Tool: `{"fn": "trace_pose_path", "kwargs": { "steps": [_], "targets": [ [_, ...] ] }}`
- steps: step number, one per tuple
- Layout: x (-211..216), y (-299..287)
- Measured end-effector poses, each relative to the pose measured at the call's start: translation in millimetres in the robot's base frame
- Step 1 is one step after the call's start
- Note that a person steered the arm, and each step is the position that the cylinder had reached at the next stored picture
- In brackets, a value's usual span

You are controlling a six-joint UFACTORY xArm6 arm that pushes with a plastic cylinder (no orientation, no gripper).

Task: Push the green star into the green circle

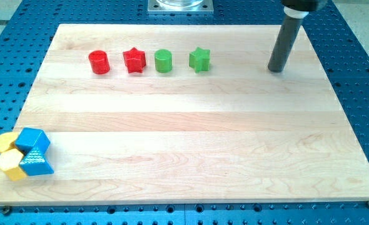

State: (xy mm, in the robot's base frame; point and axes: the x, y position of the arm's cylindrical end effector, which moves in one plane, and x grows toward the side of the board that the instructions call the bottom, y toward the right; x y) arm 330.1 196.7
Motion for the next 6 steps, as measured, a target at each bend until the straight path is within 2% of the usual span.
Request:
{"fn": "trace_pose_path", "kwargs": {
  "steps": [3,4,6],
  "targets": [
    [-8.4,-103.4],
    [-14.3,-181.5],
    [-16.9,-264.3]
  ]
}}
